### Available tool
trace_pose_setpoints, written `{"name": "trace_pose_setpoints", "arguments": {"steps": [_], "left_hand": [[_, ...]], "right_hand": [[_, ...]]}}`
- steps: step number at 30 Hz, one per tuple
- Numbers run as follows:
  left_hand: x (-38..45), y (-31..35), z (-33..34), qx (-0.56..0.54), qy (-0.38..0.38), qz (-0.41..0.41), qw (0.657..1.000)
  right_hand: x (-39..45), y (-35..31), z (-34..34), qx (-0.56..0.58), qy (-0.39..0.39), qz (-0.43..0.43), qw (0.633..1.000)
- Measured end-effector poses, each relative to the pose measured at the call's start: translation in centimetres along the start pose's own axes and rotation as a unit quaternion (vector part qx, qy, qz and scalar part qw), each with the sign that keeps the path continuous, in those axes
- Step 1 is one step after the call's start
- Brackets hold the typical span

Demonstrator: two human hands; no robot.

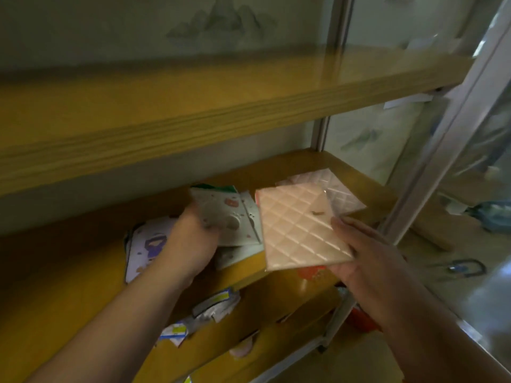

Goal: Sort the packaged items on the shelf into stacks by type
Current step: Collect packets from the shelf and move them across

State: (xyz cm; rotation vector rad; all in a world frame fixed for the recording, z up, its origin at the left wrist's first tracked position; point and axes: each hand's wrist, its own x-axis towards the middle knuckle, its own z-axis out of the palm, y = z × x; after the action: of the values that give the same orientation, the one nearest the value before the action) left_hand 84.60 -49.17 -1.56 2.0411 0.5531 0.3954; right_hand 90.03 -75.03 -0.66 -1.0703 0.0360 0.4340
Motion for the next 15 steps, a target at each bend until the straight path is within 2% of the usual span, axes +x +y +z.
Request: {"name": "trace_pose_setpoints", "arguments": {"steps": [2,4,7,9,13,15], "left_hand": [[0.3,0.1,0.4,0.166,0.010,0.001,0.986],[0.1,0.3,1.0,0.237,0.002,-0.012,0.972],[-0.5,0.5,1.8,0.290,-0.017,-0.015,0.957],[-1.0,0.5,2.2,0.307,0.004,-0.005,0.952],[-1.9,1.2,3.5,0.288,0.039,0.022,0.957],[-2.3,1.6,4.3,0.276,0.053,0.029,0.959]], "right_hand": [[1.9,-0.4,-0.7,-0.031,-0.021,-0.001,0.999],[4.1,-0.7,-1.6,-0.039,-0.016,0.036,0.998],[6.5,-1.1,-3.0,-0.018,-0.037,0.059,0.997],[7.8,-1.5,-4.1,-0.047,-0.035,0.038,0.998],[11.2,-3.2,-5.9,-0.235,0.017,-0.047,0.971],[13.1,-4.4,-5.9,-0.286,0.018,-0.077,0.955]]}}
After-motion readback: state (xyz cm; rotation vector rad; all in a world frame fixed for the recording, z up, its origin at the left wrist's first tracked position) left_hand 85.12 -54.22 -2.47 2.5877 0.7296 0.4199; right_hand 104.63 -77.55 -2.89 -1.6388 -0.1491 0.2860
